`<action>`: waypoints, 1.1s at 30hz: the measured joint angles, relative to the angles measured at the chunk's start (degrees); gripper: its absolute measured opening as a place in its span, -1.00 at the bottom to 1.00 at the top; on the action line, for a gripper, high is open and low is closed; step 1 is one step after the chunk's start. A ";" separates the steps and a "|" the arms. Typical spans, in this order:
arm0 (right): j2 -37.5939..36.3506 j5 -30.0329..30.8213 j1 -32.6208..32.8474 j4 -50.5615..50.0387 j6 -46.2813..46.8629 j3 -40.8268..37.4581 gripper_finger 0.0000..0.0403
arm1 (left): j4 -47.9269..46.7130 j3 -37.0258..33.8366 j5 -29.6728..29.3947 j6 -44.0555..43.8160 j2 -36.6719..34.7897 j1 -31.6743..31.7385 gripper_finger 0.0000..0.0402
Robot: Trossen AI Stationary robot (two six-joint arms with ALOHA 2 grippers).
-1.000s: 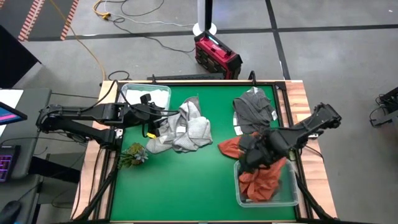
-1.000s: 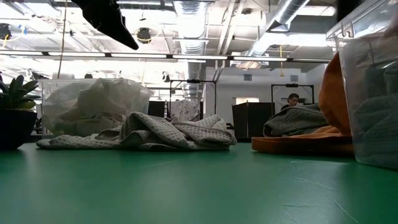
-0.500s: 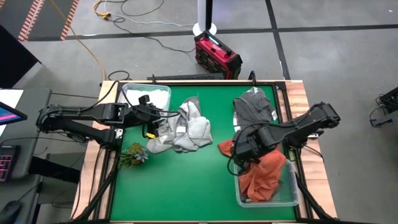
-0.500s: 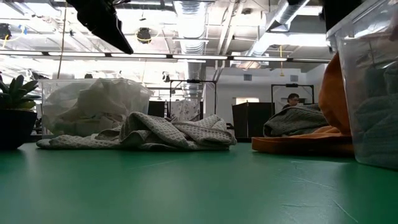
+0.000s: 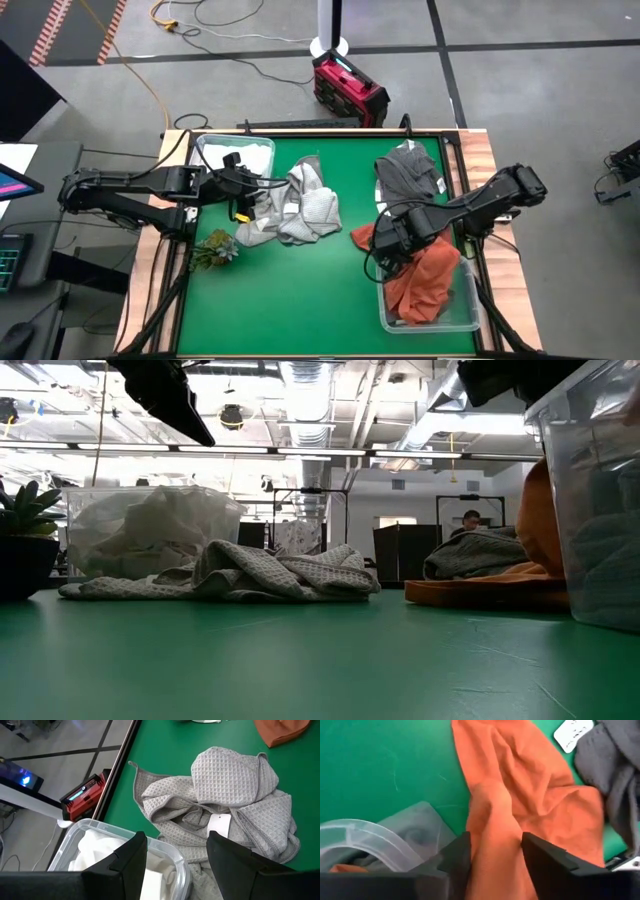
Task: Sort towels by color in basket
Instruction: Put the orange towel into the bottom transparent bin
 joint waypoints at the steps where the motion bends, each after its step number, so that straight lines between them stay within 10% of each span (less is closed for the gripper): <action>1: 0.00 -0.10 0.05 -0.06 -0.25 -0.03 -0.12 | 0.00 0.00 0.01 0.00 0.00 0.00 -0.02; 9: -0.01 -1.20 0.22 -0.27 -2.70 -0.06 -0.92 | 0.04 0.00 0.01 0.42 0.00 0.00 -0.02; 25: -6.61 14.41 19.15 3.95 -14.99 10.44 -0.90 | 0.26 0.00 -0.90 1.67 -0.19 0.00 -0.02; 33: -5.18 17.01 31.96 3.32 -2.84 10.40 -0.91 | 0.27 0.00 -1.06 1.13 -0.17 0.00 -0.02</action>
